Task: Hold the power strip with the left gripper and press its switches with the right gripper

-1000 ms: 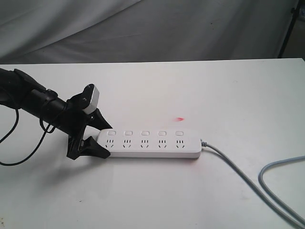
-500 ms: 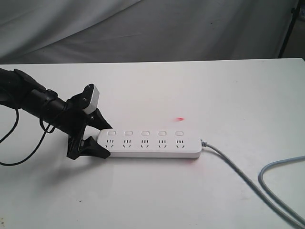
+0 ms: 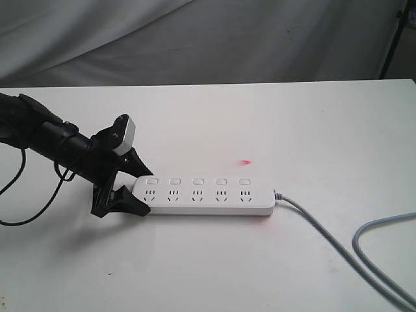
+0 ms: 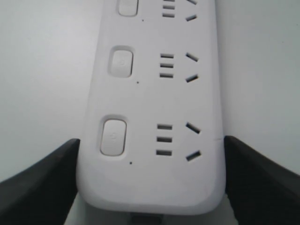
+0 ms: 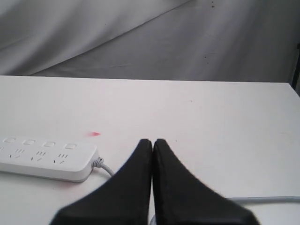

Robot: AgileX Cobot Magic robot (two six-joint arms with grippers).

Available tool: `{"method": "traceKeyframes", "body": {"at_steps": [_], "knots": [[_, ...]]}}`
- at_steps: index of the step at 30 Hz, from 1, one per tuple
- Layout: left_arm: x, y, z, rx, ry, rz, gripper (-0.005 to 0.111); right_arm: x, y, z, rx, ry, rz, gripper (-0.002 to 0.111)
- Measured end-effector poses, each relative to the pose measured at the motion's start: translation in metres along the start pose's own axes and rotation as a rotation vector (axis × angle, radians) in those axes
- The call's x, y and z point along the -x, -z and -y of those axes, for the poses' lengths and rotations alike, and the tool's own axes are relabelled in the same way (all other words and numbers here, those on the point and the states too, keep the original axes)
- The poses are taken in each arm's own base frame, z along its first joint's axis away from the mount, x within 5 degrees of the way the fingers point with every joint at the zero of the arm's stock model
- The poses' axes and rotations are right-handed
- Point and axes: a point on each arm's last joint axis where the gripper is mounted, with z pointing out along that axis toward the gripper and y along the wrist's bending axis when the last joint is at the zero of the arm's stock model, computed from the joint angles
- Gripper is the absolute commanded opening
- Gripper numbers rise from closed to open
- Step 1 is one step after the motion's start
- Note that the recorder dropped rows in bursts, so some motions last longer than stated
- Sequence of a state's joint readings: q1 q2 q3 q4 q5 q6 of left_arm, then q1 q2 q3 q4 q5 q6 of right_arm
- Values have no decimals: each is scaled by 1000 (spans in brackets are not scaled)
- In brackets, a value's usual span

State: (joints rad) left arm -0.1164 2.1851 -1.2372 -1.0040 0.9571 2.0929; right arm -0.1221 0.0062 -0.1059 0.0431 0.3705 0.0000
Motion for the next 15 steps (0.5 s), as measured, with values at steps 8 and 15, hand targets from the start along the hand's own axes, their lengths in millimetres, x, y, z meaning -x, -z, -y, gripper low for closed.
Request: {"method": "traceKeyframes", "body": {"at_steps": [8,15], "knots": [[0,0,0,0,0,0,39,-26,-8,1,-4,1,-70,0],[0,0,0,0,0,0,39,-32,-10,2,-5,1,-88,0]]}}
